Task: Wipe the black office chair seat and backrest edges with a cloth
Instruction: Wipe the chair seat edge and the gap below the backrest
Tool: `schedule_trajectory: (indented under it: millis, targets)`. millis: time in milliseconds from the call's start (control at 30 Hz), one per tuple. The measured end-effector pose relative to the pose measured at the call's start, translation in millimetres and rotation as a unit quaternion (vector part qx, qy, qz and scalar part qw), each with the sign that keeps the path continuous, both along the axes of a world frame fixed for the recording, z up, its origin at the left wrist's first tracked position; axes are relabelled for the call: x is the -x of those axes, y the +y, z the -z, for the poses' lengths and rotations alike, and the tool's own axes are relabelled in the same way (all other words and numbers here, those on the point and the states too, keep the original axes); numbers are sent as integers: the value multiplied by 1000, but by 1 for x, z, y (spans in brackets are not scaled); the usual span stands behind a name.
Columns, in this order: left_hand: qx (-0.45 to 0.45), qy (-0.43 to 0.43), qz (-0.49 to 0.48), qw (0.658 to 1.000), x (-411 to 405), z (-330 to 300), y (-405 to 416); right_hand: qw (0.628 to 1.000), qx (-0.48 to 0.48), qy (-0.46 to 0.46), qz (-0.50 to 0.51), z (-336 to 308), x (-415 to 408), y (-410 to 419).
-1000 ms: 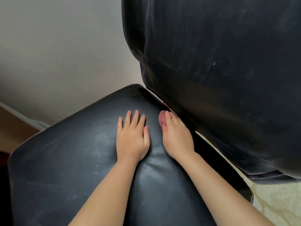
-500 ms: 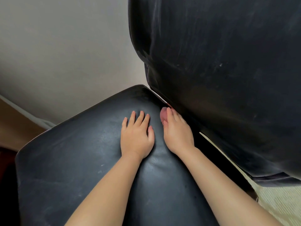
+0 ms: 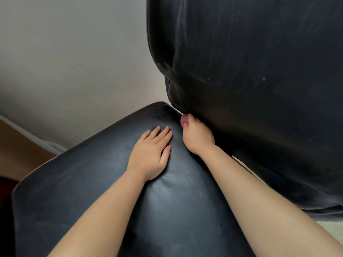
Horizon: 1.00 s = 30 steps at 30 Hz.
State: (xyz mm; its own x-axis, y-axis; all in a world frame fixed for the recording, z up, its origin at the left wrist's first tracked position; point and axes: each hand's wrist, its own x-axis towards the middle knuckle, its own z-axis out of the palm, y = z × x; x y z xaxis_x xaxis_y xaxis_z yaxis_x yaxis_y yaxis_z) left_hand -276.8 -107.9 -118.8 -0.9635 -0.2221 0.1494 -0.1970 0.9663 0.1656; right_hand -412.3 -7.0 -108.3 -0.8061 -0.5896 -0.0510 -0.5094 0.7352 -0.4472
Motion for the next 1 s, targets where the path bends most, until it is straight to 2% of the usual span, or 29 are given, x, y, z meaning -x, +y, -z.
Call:
schedule_trajectory:
  millis: [133, 200, 333, 533, 600, 733, 800, 1000]
  targets:
    - [-3, -13, -20, 1000, 2, 0, 1, 993, -13, 117, -32, 9, -27, 15]
    - [-8, -11, -46, 999, 2, 1, 0, 990, 5, 133, -53, 14, -34, 20]
    - [1, 3, -91, 996, 2, 2, 1, 993, 19, 102, -49, 12, -17, 1]
    - [4, 4, -101, 995, 3, 1, 4, 1000, 8, -22, 5, -3, 11, -28]
    - [4, 2, -102, 995, 3, 1, 3, 1000, 7, -20, 2, -6, 7, -26]
    - [-1, 4, -98, 995, 6, 2, 2, 995, 9, 83, -52, 0, -18, -7]
    - [-9, 16, -101, 995, 8, 3, 1, 992, 14, 99, -72, 3, -19, -4]
    - [-12, 50, -105, 993, 12, 6, -3, 999, 2, -14, -42, -5, 14, -36]
